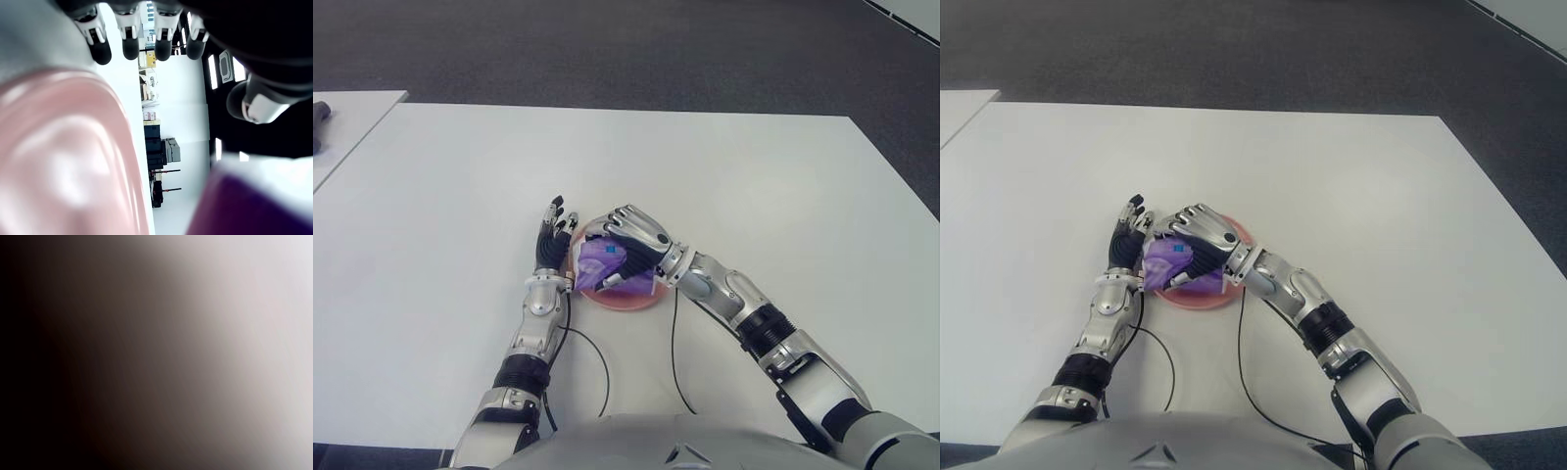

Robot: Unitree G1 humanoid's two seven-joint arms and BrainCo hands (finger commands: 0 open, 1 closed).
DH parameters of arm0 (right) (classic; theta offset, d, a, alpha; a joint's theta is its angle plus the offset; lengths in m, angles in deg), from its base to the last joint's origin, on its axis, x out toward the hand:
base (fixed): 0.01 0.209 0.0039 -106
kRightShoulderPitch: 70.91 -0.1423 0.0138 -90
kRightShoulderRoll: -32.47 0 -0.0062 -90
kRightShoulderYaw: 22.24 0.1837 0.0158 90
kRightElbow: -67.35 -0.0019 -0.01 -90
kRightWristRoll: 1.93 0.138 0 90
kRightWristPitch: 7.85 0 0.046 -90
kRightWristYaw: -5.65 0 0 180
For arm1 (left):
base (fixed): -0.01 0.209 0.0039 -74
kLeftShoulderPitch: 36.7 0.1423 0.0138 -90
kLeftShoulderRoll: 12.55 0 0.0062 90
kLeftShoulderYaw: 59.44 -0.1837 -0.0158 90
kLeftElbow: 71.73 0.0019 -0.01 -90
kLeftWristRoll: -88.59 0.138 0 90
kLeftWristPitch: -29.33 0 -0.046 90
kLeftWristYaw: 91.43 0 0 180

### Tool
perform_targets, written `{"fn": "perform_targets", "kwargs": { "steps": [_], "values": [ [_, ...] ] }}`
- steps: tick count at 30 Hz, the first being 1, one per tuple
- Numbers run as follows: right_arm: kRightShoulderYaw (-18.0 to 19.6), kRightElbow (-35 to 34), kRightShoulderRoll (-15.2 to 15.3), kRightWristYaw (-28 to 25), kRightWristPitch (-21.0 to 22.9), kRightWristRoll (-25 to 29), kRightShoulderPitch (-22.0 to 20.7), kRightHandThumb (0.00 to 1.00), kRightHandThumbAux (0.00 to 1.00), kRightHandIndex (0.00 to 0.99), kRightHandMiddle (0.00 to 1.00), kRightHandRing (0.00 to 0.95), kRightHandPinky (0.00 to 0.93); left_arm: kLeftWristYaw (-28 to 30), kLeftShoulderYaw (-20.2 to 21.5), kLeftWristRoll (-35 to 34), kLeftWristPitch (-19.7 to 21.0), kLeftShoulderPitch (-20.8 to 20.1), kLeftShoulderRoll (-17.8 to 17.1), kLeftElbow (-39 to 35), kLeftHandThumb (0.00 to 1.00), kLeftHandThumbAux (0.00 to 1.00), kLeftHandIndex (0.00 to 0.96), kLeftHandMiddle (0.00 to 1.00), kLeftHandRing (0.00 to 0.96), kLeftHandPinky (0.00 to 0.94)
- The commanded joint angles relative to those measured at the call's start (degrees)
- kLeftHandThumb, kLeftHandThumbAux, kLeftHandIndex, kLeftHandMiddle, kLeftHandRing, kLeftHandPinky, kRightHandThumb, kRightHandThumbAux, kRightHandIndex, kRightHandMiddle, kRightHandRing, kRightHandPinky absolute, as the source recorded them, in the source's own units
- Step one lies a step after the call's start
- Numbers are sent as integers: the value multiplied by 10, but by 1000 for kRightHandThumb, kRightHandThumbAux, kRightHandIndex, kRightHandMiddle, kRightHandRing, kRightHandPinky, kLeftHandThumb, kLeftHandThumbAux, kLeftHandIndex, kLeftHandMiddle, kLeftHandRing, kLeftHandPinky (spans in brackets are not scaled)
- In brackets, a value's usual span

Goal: Put the tissue paper into the plate.

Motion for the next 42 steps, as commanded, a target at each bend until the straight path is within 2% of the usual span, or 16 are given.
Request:
{"fn": "perform_targets", "kwargs": {
  "steps": [1,10,20,31,42],
  "values": [
    [-4,18,6,6,-6,-14,2,751,706,441,824,824,812,-5,4,0,-2,4,1,27,0,415,0,0,0,0],
    [3,50,1,53,-3,-36,-20,751,706,442,819,828,832,-11,6,6,-31,-1,-1,44,0,396,0,0,0,0],
    [4,63,0,43,1,-26,-21,751,706,441,832,832,824,-15,2,15,-47,2,-5,44,0,391,0,0,0,0],
    [5,82,-4,66,14,-40,-29,751,706,441,830,834,826,-18,4,11,-48,3,-2,43,0,400,0,0,0,0],
    [8,87,-2,35,41,-29,-32,751,707,441,833,829,819,-12,3,9,-61,3,-3,46,0,398,0,0,0,0]
  ]
}}
